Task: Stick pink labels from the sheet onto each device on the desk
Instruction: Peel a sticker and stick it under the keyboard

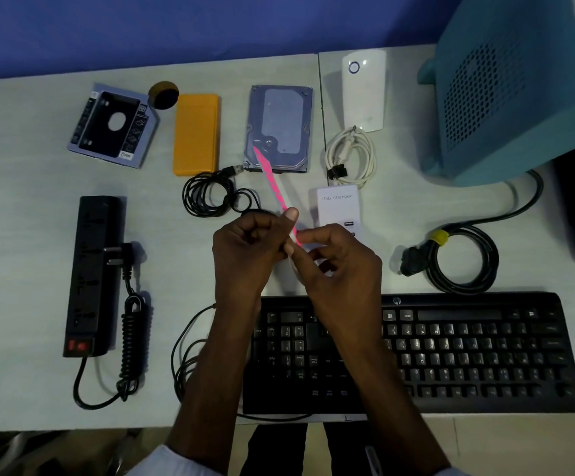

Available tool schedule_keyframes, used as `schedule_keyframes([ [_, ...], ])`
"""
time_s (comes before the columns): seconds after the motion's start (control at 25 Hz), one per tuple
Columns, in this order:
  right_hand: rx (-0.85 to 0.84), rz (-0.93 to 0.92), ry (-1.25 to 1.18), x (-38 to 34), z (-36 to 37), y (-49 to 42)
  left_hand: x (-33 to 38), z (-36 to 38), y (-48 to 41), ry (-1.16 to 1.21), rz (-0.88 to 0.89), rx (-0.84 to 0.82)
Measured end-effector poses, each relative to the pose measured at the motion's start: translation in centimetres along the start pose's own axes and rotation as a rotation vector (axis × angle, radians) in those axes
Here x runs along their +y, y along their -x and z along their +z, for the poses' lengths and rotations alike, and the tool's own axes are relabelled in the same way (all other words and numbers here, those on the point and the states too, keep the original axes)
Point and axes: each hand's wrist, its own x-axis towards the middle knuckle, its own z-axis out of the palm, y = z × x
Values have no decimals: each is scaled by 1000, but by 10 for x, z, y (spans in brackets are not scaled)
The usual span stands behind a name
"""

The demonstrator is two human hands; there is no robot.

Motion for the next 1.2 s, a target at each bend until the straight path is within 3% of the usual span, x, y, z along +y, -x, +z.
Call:
schedule_keyframes([
  [0.28, -14, 23, -160, 4, 1, 3, 3, -9, 1, -5, 44, -81],
  [0.48, -51, -8, -128, 3, 4, 6, 9, -16, 3, -58, 56, -120],
  [0.76, 30, -25, -178, 4, 11, 11, 10, -23, 1, -88, 4, -214],
  [1.0, 77, -114, -63, 3, 15, 22, 0, -26, 2, -97, 29, -239],
  [1.08, 109, -40, -112, 0, 16, 24, -4, -28, -2, -150, 87, -205],
  [1.2, 205, 192, -485, -4, 0, 27, -8, -36, -17, -296, 260, -42],
])
